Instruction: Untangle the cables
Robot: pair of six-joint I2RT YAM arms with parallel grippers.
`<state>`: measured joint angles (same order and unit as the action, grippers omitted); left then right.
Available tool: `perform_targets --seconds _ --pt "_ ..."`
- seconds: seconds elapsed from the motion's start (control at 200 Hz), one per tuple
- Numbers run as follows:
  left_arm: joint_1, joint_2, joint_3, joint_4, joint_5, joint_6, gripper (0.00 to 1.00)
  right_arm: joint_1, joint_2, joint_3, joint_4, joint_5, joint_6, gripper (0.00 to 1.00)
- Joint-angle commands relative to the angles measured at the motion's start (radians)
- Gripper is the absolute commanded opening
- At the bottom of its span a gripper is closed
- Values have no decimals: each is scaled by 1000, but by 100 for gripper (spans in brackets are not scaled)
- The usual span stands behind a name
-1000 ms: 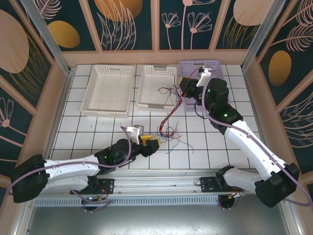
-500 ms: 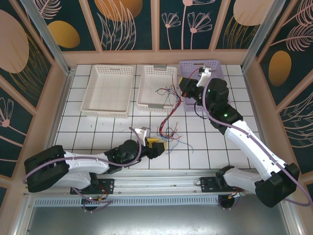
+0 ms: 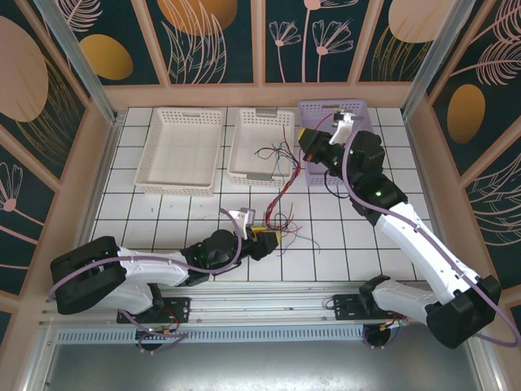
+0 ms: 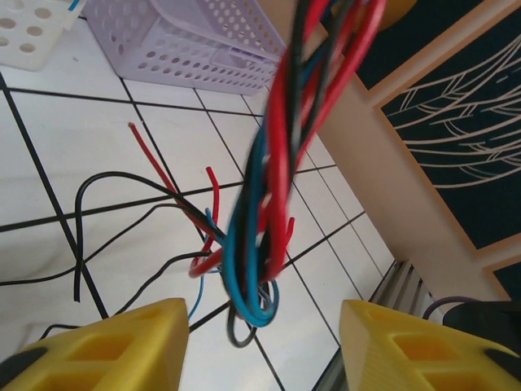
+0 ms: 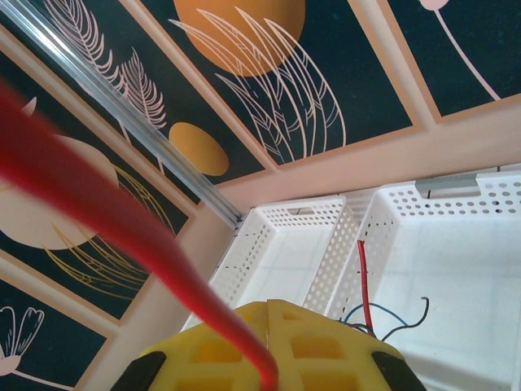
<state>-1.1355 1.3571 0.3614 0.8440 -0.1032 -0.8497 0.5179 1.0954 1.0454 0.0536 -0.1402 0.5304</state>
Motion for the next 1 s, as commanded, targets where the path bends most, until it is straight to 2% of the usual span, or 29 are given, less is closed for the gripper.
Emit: perform_targets --seconds 0.0,0.2,0.37,0.671,0.816,0.896,0.996 --pt "-6 9 20 48 -19 -2 40 -5 -31 11 47 -13 11 0" --pt "-5 -4 11 30 -32 0 22 -6 -37 11 44 -6 13 0" --pt "-5 -35 -5 6 -49 13 0 -6 -46 7 40 0 11 0" --pt "-5 -180 -43 -135 -88 51 0 -10 -86 -19 10 69 -14 0" --pt "-6 -315 -33 -359 -125 75 0 -33 -132 -48 -43 151 -33 0" --pt "-5 -403 -17 -506 -157 82 0 -71 -163 -76 -72 210 -23 0" --pt "-4 -502 20 -687 -191 93 0 -140 -197 -122 -94 221 4 0"
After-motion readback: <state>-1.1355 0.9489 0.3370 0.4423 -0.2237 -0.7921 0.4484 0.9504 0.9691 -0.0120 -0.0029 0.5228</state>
